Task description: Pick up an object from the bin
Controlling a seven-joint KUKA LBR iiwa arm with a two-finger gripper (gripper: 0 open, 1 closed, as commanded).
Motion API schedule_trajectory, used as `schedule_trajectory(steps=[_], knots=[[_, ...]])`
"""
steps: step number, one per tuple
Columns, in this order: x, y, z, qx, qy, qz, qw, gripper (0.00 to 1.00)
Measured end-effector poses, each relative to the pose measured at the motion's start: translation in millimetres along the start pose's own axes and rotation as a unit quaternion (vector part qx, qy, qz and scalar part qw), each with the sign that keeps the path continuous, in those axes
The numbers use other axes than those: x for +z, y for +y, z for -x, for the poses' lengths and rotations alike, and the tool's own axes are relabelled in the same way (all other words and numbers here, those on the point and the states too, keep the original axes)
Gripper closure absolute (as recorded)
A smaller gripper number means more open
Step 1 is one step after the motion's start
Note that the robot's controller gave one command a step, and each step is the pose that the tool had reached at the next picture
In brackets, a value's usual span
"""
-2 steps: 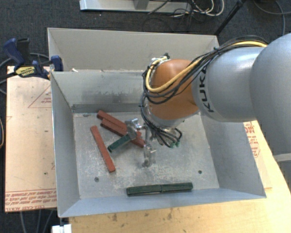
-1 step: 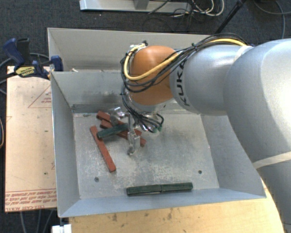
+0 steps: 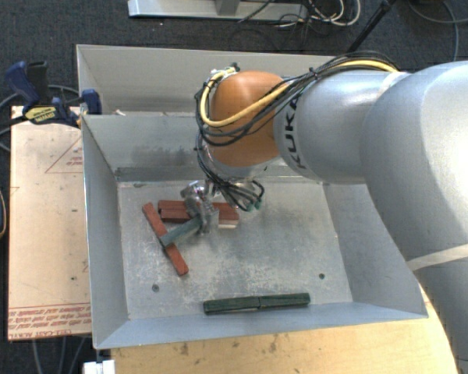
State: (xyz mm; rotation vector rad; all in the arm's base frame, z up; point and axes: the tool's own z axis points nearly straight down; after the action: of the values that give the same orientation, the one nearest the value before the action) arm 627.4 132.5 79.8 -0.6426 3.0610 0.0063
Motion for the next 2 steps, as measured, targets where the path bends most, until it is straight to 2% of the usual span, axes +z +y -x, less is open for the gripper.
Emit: schedule_trajectory(steps=[1, 2], knots=[[4.0, -0.4, -3.1, 0.0, 0.0047, 0.0, 1.0, 0.0], [6.9, -15.0, -8.5, 0.0, 0.0025, 0.0, 1.0, 0.0]])
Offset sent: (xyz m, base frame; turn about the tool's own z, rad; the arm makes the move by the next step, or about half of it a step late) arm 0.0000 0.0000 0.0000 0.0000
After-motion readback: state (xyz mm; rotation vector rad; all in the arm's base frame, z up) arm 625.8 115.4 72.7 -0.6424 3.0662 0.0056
